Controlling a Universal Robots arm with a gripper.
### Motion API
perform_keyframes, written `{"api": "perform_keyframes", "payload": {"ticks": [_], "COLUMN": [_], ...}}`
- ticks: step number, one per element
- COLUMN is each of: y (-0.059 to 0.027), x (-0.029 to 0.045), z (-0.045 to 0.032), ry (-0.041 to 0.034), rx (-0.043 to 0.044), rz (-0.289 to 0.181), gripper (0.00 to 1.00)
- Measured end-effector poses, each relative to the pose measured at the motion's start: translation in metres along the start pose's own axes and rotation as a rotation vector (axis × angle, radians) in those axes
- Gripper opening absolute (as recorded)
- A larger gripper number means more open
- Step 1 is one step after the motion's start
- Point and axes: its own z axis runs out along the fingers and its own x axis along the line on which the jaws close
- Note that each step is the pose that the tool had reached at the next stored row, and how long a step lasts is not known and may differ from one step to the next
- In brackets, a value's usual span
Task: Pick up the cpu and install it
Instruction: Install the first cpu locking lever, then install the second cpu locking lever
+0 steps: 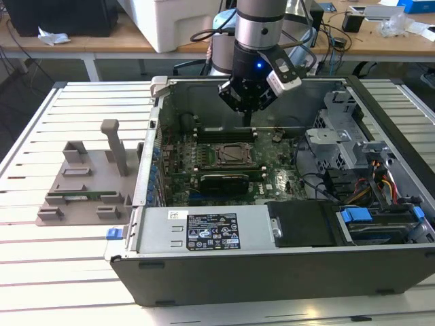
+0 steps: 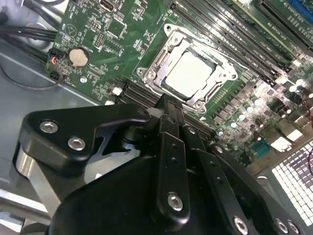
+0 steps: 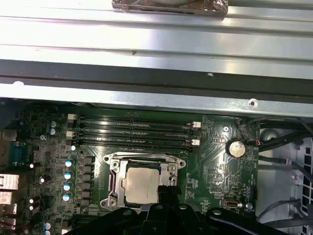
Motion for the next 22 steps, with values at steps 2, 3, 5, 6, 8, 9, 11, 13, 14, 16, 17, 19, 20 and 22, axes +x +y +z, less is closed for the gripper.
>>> {"api": "perform_keyframes", "payload": {"ticks": [2,3,5,6,8,9,11,13,14,16,17,19,20,22], "y": [0.0000,0.0000,0.0000,0.0000,0.0000,0.0000,-0.0005,-0.0016,-0.0034,-0.0070,-0.0079,-0.0109,-0.0128,-0.0146], "x": [0.0000,0.0000,0.0000,0.0000,0.0000,0.0000,0.0001,0.0001,0.0002,0.0004,0.0004,0.0005,0.0006,0.0007], "z": [-0.0001,-0.0002,-0.0002,-0.0002,-0.0002,-0.0002,-0.0003,-0.0002,-0.0003,-0.0003,-0.0003,-0.0004,-0.0005,-0.0004], "ry": [0.0001,0.0001,0.0001,0.0001,0.0001,0.0001,0.0002,0.0012,0.0015,0.0013,0.0014,0.0014,0.0015,0.0014], "rx": [0.0002,0.0003,0.0003,0.0002,0.0002,0.0003,0.0013,0.0241,0.0270,0.0268,0.0268,0.0268,0.0269,0.0268], "rz": [0.000,0.000,0.000,0.000,0.000,0.000,0.000,0.001,0.001,0.001,0.001,0.001,0.001,0.001], "gripper": [0.11,0.11,0.11,0.11,0.11,0.11,0.11,0.11,0.11,0.11,0.11,0.11,0.11,0.11]}}
